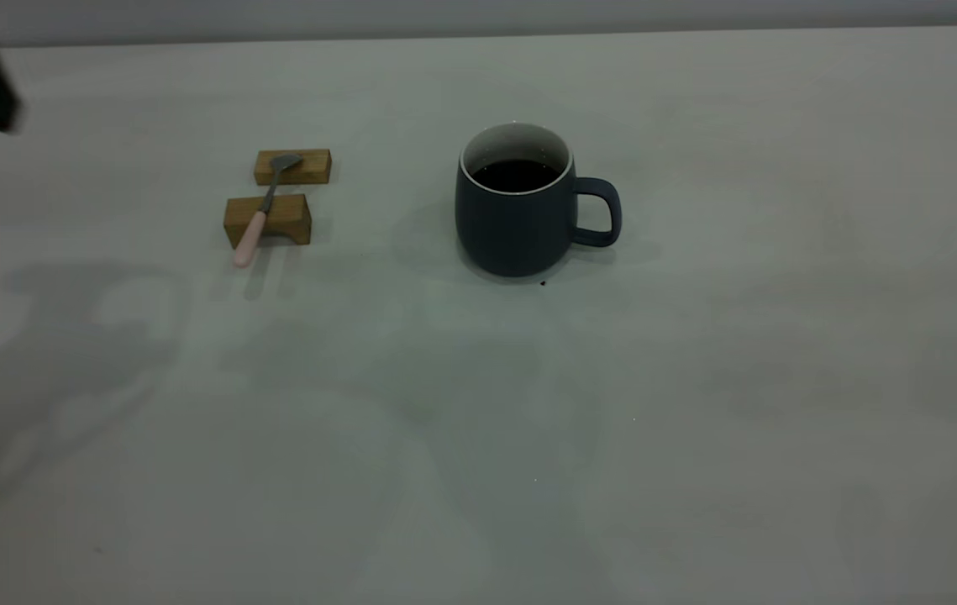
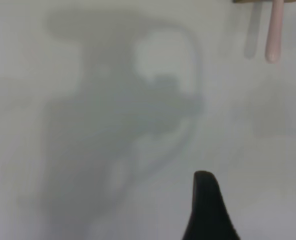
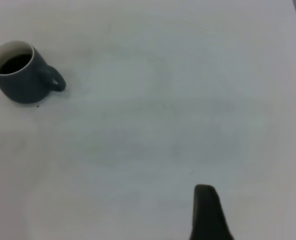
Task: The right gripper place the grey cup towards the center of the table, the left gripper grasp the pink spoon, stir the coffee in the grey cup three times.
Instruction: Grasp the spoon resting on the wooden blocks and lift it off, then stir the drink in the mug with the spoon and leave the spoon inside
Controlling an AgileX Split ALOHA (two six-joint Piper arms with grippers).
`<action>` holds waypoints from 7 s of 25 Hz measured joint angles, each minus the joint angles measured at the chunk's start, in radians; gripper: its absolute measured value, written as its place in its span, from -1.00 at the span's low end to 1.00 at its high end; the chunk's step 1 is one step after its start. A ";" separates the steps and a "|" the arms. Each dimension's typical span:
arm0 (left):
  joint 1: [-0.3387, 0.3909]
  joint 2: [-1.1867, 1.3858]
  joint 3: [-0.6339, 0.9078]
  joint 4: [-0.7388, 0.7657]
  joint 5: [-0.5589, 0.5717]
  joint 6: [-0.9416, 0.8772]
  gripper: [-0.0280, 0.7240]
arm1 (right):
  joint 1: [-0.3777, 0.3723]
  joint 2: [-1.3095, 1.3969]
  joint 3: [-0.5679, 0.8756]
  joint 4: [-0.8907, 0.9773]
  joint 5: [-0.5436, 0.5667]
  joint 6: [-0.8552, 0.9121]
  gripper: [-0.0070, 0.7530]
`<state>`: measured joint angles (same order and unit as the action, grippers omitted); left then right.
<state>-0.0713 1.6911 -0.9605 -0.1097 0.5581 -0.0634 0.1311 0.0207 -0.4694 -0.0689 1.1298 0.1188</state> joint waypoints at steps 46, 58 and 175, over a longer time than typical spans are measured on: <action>-0.191 0.719 -0.546 0.110 0.027 -0.267 -0.58 | 0.000 -0.001 0.000 0.000 0.000 0.001 0.40; -0.204 0.494 -0.623 -0.504 0.238 -0.318 -0.58 | 0.000 -0.001 0.000 0.000 0.000 0.001 0.40; -0.258 0.919 -0.733 -1.516 0.328 -0.861 -0.58 | 0.000 -0.002 0.000 0.001 0.000 0.001 0.40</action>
<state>-0.3290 2.6102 -1.6936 -1.6258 0.8865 -0.9240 0.1311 0.0188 -0.4694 -0.0682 1.1298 0.1198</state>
